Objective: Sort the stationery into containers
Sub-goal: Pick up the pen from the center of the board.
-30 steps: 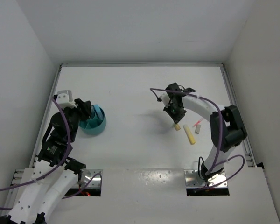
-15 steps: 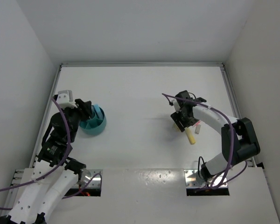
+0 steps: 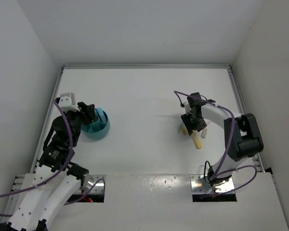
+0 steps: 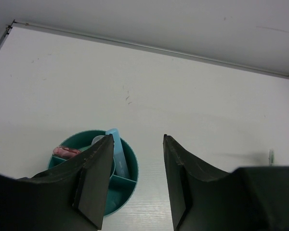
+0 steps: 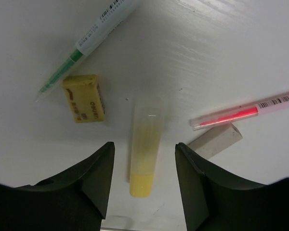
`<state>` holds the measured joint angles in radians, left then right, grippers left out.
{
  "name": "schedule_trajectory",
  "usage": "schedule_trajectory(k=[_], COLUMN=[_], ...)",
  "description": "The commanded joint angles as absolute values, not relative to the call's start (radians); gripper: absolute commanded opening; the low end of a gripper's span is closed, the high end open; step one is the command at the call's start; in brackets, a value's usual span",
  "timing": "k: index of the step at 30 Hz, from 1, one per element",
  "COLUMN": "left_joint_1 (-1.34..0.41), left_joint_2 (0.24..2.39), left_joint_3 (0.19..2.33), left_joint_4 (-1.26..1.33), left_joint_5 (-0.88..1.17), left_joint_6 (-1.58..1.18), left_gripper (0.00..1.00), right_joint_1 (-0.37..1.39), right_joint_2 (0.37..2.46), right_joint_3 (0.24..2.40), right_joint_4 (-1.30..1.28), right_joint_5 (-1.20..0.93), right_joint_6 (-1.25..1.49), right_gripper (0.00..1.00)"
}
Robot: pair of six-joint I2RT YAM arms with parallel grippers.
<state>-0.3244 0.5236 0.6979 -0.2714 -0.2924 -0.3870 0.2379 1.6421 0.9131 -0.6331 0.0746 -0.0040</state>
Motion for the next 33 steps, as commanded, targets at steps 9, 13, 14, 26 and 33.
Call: schedule_trajectory(k=[9, 13, 14, 26, 33], left_joint_1=[-0.316, -0.316, -0.316, -0.316, -0.316], left_joint_2=[0.517, 0.517, 0.517, 0.517, 0.535], left_joint_3=[0.709, 0.709, 0.709, 0.709, 0.709], left_joint_4=[-0.235, -0.235, -0.235, -0.235, -0.235], left_joint_5=[-0.285, -0.285, -0.285, -0.295, -0.336], left_joint_6=[-0.394, -0.394, -0.394, -0.394, -0.385], left_gripper=[0.51, 0.51, 0.51, 0.51, 0.51], right_joint_1=[0.16, 0.149, 0.14, 0.169, 0.338], right_joint_2=[1.724, 1.756, 1.756, 1.732, 1.785], right_joint_3=[0.951, 0.951, 0.951, 1.113, 1.561], right_joint_4=[-0.617, -0.617, -0.617, -0.65, -0.687], right_joint_5=[-0.057, -0.078, -0.087, -0.115, -0.178], right_joint_6=[-0.031, -0.041, -0.051, -0.135, -0.169], right_gripper=[0.47, 0.43, 0.42, 0.0, 0.0])
